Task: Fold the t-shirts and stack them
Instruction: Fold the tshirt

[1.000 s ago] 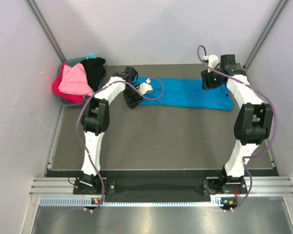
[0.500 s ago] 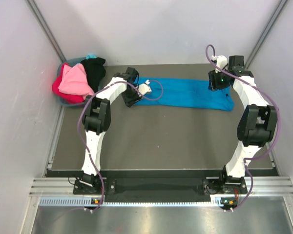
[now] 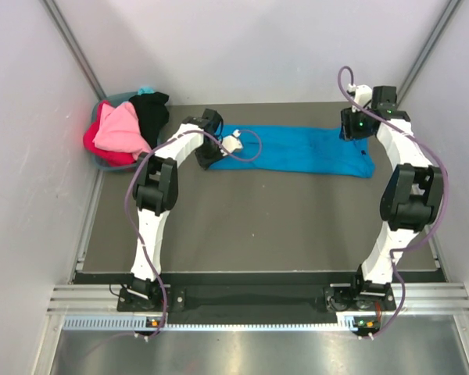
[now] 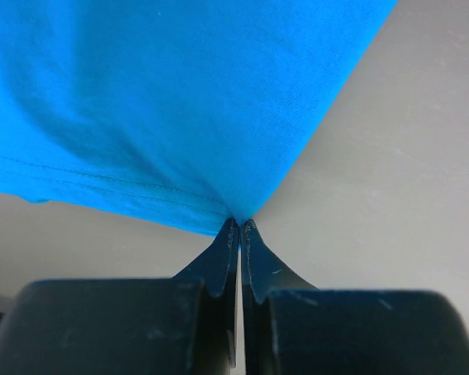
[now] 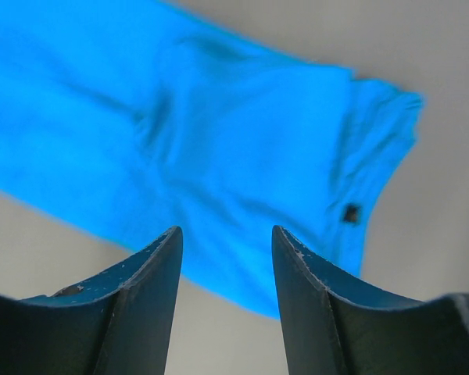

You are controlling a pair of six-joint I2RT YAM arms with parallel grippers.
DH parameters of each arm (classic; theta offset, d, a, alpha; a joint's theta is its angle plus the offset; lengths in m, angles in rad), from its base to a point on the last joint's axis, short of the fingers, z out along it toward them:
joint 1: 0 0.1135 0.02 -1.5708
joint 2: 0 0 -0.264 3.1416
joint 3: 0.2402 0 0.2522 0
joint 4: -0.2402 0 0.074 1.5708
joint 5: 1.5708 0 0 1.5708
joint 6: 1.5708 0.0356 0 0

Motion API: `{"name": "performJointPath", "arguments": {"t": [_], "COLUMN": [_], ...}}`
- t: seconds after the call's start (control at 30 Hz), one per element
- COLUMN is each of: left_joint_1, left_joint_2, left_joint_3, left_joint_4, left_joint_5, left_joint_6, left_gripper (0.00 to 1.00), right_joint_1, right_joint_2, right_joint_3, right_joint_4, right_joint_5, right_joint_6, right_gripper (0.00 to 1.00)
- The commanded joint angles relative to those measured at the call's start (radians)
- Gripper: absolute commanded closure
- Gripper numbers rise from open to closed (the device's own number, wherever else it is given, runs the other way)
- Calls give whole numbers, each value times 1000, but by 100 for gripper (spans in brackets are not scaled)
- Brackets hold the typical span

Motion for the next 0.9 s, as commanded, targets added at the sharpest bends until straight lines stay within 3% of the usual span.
{"name": "performJointPath", "arguments": {"t": [0.0,0.3,0.4,0.87], "left_joint_1": [-7,-57,-94,-308], "left_joint_2": [-52,-310,-359,-448], "left_joint_3": [-22,-404,-470,-576], "left_joint_4": [-154,-281,-349,-407], "left_joint_5": [36,97,148,254], "left_joint_6": [-14,-7,-25,-152], "left_gripper": [100,100,100,100], "right_joint_1": [-62,-92,-90,-82], "right_joint_2": [66,209,239,402], "right_joint_3": [107,211,223,357], "right_joint_4": [61,31,9,-91], "right_joint_5": [38,31,8,-40], "right_joint_6": [74,52,46,29], "right_gripper": [50,51,50,52]}}
